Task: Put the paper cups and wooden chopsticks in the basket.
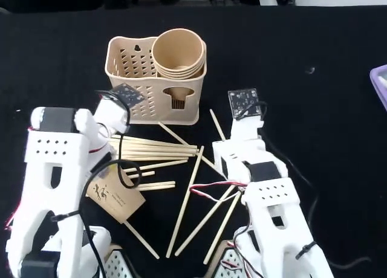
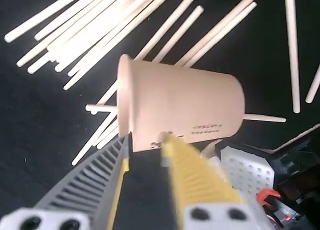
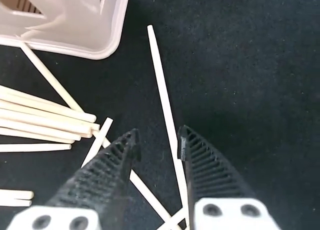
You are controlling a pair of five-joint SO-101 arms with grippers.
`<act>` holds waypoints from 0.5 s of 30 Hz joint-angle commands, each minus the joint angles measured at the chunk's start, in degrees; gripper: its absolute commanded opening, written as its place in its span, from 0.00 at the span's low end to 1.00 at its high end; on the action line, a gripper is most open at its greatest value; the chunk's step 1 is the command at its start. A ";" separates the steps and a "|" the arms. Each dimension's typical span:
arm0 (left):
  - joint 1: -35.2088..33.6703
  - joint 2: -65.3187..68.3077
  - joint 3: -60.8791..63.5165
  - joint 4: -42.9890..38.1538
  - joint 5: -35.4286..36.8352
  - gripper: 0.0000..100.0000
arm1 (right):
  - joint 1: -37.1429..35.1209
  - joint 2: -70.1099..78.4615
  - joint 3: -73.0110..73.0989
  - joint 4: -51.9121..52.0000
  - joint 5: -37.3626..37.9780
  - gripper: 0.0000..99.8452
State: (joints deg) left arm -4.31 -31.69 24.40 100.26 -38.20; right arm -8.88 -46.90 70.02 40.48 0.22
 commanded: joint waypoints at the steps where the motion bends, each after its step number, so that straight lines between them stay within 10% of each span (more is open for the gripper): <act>1: -5.49 -0.53 -2.86 -2.37 -0.97 0.27 | 0.88 -1.98 -0.40 -1.14 -0.26 0.13; 15: -5.76 -0.53 13.93 -14.59 -6.15 0.26 | 0.88 -1.98 -0.48 -1.14 -0.26 0.13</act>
State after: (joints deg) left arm -12.40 -31.52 36.00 88.40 -43.56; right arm -8.88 -46.90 70.02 40.48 0.22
